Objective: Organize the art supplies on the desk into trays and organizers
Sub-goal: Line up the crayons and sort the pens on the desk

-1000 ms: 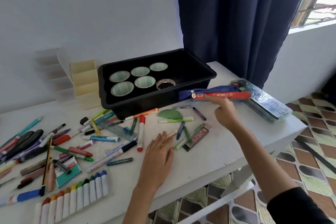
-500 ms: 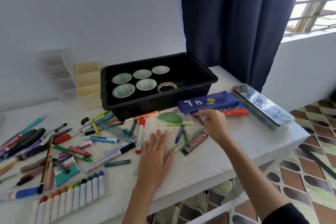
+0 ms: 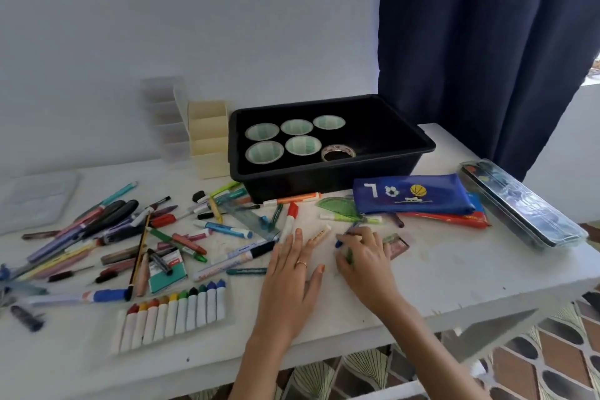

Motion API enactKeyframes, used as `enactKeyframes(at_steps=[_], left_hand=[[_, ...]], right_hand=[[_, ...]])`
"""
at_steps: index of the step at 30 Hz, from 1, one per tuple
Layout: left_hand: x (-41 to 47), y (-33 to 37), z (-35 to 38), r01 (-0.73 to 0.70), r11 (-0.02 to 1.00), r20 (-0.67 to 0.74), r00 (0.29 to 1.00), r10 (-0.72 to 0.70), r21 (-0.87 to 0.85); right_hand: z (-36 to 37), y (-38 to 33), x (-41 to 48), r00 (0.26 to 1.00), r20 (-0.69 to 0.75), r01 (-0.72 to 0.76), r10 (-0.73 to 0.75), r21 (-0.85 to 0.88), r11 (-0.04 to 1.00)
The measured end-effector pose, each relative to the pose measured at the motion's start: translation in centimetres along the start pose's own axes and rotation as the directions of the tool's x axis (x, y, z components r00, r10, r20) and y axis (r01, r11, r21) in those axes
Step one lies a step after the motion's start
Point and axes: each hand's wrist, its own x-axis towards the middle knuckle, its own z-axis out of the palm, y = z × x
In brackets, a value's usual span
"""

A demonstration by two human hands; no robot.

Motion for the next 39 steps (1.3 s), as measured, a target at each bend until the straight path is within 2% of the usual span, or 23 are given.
enactKeyframes(at_steps=[4, 6, 9, 13, 16, 18, 23, 28, 30, 35, 39], left_hand=[[-2.0, -2.0, -2.1, 0.059, 0.998, -0.111, 0.992, -0.061, -0.016], [-3.2, -3.2, -3.2, 0.118, 0.992, -0.180, 0.976, -0.124, -0.040], [-4.5, -5.4, -4.4, 0.228, 0.973, -0.257, 0.939, -0.229, -0.037], [-5.5, -9.0, -6.5, 0.424, 0.906, -0.405, 0.827, -0.389, -0.003], [-5.9, -11.6, -8.5, 0.612, 0.791, -0.343, 0.742, -0.576, -0.002], [-6.1, -13.1, -9.3, 0.658, 0.753, -0.287, 0.725, -0.626, 0.019], [-6.5, -15.2, -10.0, 0.644, 0.758, -0.249, 0.755, -0.606, 0.109], [-6.8, -17.3, -10.5, 0.621, 0.776, -0.193, 0.780, -0.595, 0.115], [-7.0, -18.0, -10.9, 0.603, 0.786, -0.170, 0.796, -0.581, 0.138], [-8.0, -18.9, -12.0, 0.561, 0.821, -0.183, 0.823, -0.538, 0.107], [-8.8, -19.8, -12.1, 0.463, 0.884, -0.249, 0.865, -0.435, 0.063]], right_hand=[[0.7, -2.5, 0.0, 0.997, -0.058, -0.036, 0.049, 0.201, 0.979], [0.9, -4.2, 0.1, 0.995, -0.100, 0.014, 0.007, 0.212, 0.977], [1.6, -7.3, 0.6, 0.993, -0.066, 0.107, -0.093, 0.258, 0.960], [3.1, -11.1, 1.4, 0.959, 0.097, 0.258, -0.268, 0.099, 0.961], [4.1, -12.3, 2.4, 0.934, 0.221, 0.302, -0.280, -0.070, 0.951], [4.4, -12.4, 2.9, 0.948, 0.242, 0.252, -0.210, -0.160, 0.955], [5.0, -12.7, 3.6, 0.984, 0.177, 0.067, -0.025, -0.239, 0.969], [5.7, -14.7, 3.5, 0.997, 0.069, -0.034, 0.039, -0.079, 0.996], [6.0, -16.6, 3.1, 0.999, 0.052, -0.003, 0.001, 0.024, 1.000], [7.4, -22.7, 1.6, 0.963, 0.125, 0.210, -0.238, 0.205, 0.956], [9.6, -26.3, 0.4, 0.919, 0.209, 0.310, -0.335, 0.147, 0.939]])
